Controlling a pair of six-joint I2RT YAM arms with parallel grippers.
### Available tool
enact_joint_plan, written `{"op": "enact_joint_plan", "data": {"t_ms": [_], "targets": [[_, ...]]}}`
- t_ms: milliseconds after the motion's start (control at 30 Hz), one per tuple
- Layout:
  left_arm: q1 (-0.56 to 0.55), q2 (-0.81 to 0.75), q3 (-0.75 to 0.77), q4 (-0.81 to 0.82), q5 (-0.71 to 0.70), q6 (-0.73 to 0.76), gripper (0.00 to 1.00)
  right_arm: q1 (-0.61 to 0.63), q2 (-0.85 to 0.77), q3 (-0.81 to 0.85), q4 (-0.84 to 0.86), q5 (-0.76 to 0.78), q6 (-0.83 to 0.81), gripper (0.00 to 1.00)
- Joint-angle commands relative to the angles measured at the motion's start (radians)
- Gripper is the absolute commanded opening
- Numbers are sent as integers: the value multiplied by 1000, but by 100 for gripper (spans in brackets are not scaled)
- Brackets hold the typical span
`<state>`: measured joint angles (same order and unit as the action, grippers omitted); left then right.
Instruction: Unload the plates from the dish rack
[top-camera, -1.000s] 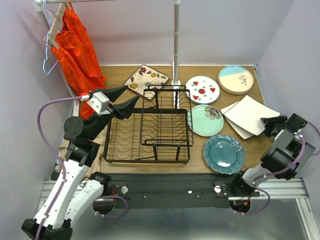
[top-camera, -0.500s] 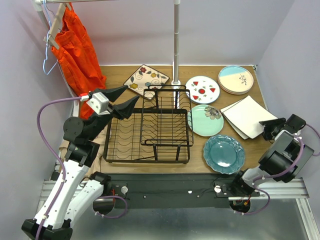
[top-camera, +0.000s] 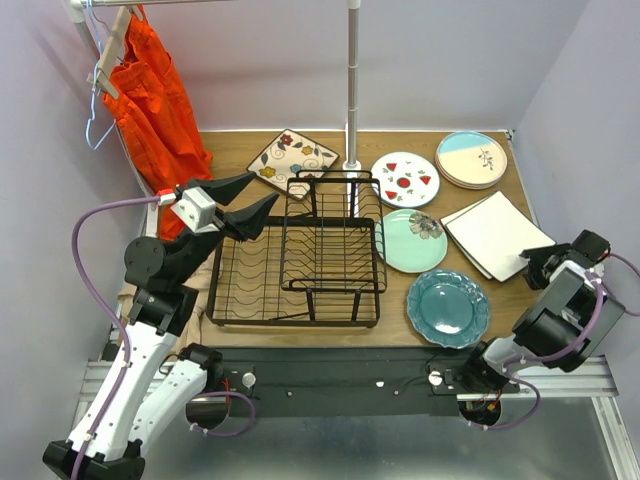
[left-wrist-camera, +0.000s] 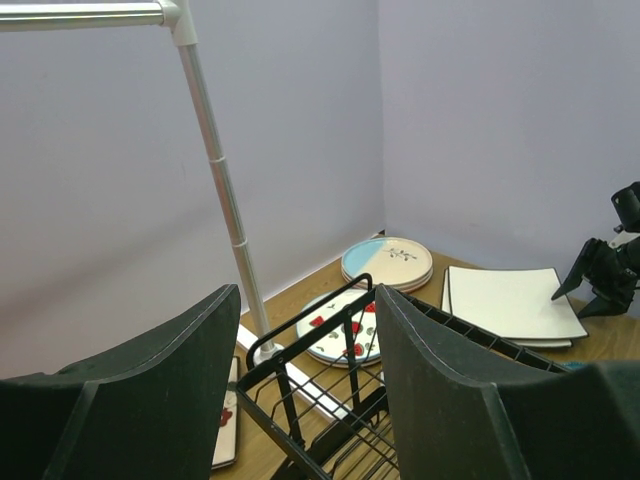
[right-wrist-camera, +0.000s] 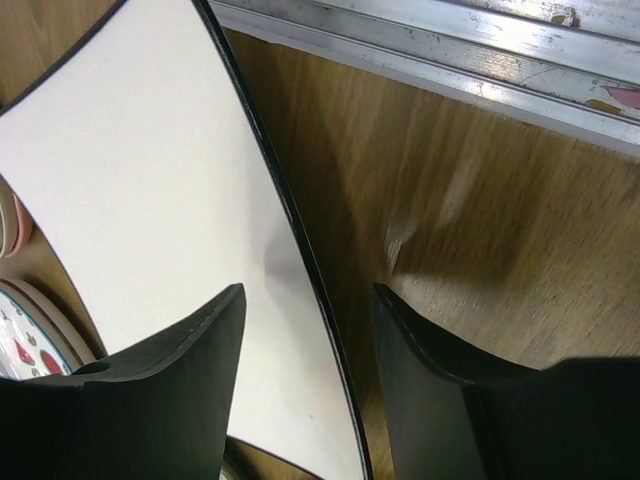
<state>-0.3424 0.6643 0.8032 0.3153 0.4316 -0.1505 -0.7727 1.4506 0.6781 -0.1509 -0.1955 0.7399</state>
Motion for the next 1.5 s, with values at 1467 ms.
{"op": "enact_joint_plan", "data": {"t_ms": [1467], "targets": [[3,1,-13,18,-1,3,65,50,-48,-34,48,47,132,50]]}}
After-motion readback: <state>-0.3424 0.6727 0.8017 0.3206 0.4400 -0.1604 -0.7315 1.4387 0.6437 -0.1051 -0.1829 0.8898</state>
